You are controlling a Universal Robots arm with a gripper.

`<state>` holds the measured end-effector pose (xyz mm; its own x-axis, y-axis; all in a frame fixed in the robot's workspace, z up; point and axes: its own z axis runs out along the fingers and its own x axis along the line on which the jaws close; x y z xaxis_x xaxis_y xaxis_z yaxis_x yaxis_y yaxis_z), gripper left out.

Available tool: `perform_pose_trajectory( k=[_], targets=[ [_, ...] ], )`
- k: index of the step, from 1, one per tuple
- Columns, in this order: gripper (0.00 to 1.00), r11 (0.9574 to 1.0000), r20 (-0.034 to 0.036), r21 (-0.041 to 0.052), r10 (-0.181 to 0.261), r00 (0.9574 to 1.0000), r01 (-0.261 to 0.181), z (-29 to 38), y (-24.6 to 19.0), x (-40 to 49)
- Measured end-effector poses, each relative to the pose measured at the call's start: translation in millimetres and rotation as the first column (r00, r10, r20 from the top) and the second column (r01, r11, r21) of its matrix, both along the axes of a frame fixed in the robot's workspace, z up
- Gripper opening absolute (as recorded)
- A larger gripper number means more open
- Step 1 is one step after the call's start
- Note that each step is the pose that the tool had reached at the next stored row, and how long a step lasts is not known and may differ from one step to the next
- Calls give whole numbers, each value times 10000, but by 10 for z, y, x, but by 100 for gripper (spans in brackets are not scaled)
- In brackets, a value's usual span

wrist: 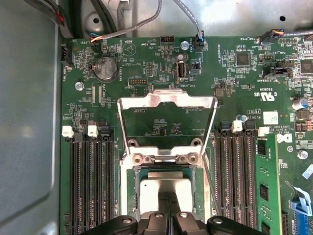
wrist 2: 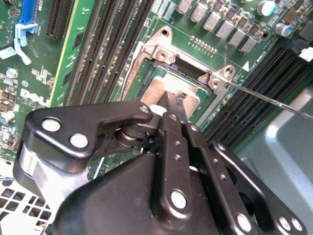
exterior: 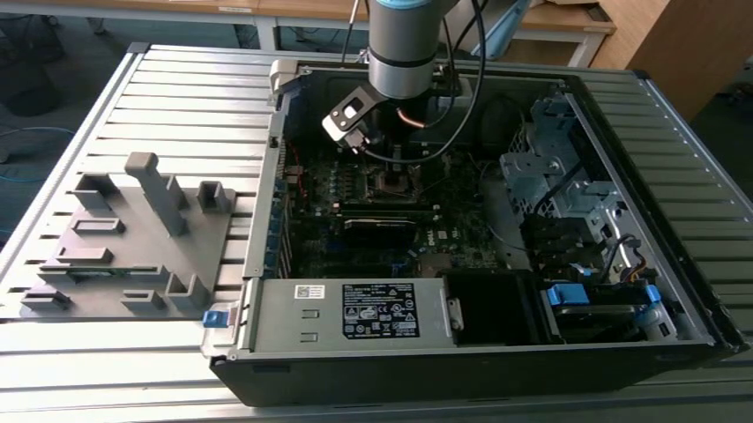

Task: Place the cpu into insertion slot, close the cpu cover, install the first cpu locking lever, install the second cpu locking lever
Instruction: 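Place the cpu into insertion slot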

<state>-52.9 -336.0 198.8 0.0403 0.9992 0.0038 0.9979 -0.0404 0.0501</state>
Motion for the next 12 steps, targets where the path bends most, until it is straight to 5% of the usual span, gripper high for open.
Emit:
perform_pose_trajectory(
  k=[12],
  targets=[
    [10, 10000, 7, 10, -1, 10000, 1, -12, 2, 1]
  ],
)
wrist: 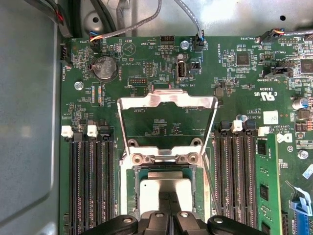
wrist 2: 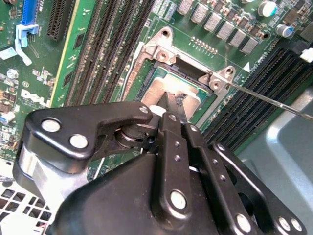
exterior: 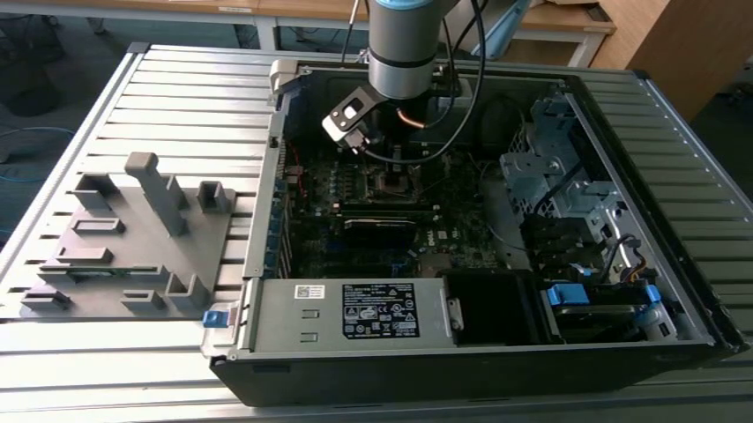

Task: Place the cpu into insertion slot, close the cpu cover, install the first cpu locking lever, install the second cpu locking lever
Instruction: 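Place the cpu into insertion slot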

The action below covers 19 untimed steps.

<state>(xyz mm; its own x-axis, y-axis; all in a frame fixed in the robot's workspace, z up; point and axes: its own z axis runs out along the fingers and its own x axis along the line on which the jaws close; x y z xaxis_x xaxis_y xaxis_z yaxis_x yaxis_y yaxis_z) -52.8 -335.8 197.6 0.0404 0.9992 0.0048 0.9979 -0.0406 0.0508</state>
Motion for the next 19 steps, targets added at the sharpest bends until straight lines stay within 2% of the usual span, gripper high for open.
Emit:
perform_pose_trajectory(
  k=[2, 4, 9, 19],
  targets=[
    [10, 10000, 16, 25, 0, 10000, -1, 16, 4, 3],
    [10, 10000, -1, -1, 0, 10000, 0, 57, 0, 0],
    [10, 10000, -1, -1, 0, 10000, 0, 127, 0, 0],
    [10, 10000, -1, -2, 0, 10000, 0, 218, 0, 0]
  ],
)
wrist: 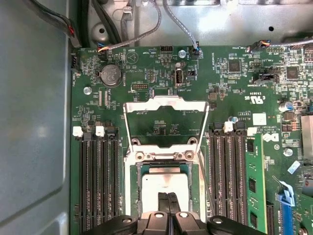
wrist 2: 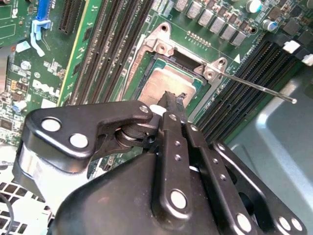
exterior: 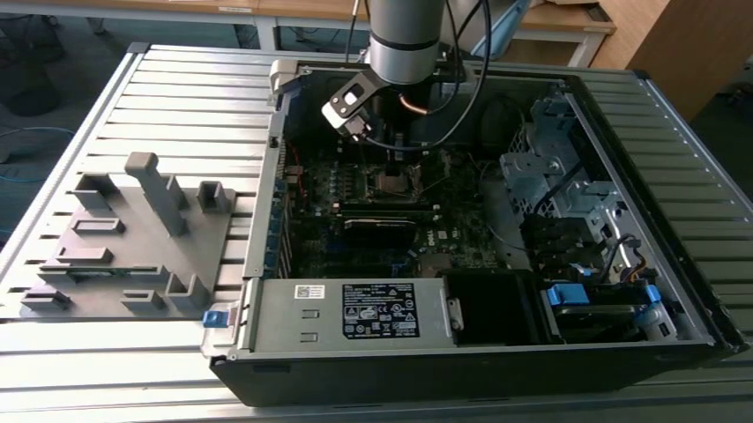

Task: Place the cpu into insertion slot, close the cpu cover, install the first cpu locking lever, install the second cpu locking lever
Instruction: 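Place the cpu into insertion slot, then close the cpu cover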

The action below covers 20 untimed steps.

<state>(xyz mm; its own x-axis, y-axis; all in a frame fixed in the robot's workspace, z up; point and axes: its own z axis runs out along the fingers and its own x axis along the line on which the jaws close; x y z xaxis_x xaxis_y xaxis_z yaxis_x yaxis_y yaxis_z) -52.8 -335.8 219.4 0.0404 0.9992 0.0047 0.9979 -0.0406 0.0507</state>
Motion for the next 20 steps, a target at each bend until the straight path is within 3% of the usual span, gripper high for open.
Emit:
perform_pose_trajectory(
  k=[20],
  targets=[
    [10, 10000, 0, -1, 0, 10000, 0, 42, 0, 0]
  ],
)
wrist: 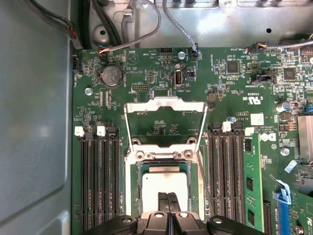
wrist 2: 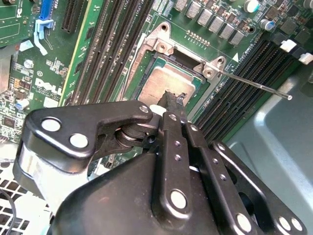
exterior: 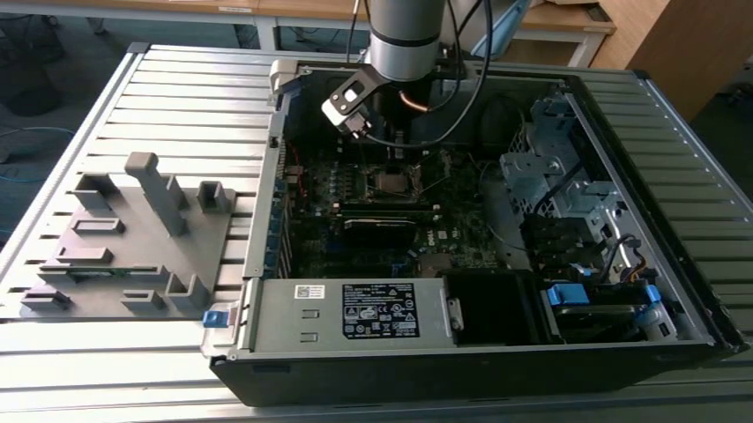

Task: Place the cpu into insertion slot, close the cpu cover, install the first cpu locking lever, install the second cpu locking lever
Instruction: 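Close the cpu cover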

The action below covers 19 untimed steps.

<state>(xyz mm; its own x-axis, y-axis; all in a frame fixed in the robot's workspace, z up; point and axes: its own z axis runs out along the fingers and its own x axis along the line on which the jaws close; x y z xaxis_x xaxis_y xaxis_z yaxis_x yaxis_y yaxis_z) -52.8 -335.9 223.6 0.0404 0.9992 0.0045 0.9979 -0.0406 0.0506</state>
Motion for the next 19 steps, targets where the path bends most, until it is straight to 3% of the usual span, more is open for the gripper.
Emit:
perform_pose_trajectory(
  k=[10, 19],
  targets=[
    [10, 10000, 0, 1, 0, 10000, 0, 120, 0, 0],
    [10, 10000, 0, 0, 0, 10000, 0, 137, 0, 0]
  ],
)
